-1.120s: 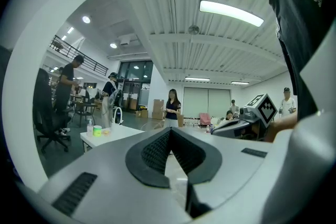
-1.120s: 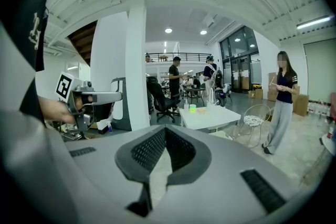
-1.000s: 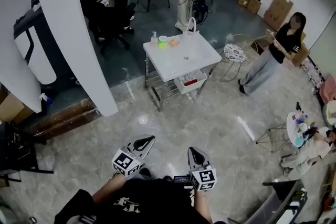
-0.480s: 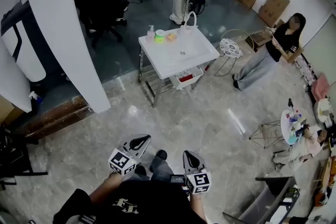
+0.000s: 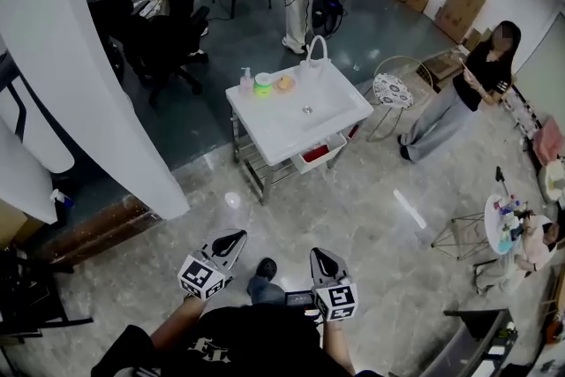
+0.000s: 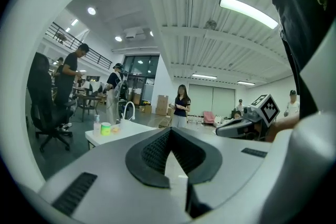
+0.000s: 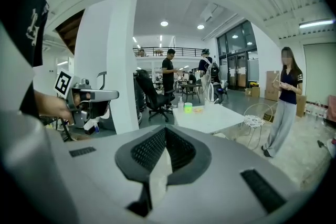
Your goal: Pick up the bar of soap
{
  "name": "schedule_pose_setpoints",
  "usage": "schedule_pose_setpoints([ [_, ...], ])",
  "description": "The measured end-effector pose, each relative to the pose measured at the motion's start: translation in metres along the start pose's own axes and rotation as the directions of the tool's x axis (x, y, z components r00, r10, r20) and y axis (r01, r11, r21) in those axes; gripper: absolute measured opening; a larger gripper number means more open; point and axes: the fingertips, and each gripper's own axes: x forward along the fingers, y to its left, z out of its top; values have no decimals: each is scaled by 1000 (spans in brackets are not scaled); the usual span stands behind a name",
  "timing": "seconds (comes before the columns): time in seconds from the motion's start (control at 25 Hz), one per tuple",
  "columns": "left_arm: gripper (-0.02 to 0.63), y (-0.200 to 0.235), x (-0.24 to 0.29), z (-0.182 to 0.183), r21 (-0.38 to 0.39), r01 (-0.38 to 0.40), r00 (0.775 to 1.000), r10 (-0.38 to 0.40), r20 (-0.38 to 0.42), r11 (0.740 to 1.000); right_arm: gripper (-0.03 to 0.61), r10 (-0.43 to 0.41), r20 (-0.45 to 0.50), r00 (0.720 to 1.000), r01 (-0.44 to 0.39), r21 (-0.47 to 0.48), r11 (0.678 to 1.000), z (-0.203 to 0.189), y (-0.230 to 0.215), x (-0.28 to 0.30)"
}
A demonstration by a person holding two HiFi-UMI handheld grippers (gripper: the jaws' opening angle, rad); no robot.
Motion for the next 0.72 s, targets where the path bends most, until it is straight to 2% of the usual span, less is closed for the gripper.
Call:
schedule_pose_setpoints([
  [0.12, 9, 29, 32, 16, 31, -14, 1000, 14, -7, 999, 8, 31, 48, 998, -31, -12, 999, 30, -23, 34],
  [0.28, 9, 55, 80, 33, 59, -15, 1000, 15, 2, 998, 8, 38, 58, 998, -37, -20, 999, 47, -61, 69],
  [0.44, 9, 68, 120, 40, 72, -14, 1000, 14, 4, 997, 8, 40, 60, 997, -38, -21, 999, 48, -99, 96],
  [0.72, 9, 88, 169, 39, 57, 20, 999, -18, -35, 998, 8, 30, 65, 997, -30, 11, 999, 55, -140, 132],
])
